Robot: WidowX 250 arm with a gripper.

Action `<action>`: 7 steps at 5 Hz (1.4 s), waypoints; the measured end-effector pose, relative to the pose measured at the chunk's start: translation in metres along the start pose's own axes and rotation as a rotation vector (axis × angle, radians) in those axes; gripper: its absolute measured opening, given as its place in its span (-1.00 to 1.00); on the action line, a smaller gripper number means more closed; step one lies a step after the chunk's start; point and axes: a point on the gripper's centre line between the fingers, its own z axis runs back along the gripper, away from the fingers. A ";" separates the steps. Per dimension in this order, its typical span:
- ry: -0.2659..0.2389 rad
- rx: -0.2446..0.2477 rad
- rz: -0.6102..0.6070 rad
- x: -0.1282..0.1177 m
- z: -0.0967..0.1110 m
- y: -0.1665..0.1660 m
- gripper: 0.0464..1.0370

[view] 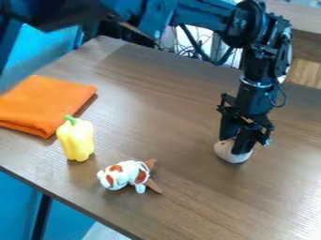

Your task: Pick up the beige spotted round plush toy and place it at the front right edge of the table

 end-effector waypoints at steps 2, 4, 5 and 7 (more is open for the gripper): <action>-0.058 0.123 -0.127 -0.008 0.038 -0.017 -0.11; -0.001 0.066 -0.361 -0.048 0.022 -0.071 -0.11; 0.054 0.011 -0.498 -0.066 0.009 -0.096 -0.11; 0.057 -0.052 -0.599 -0.073 0.006 -0.117 -0.11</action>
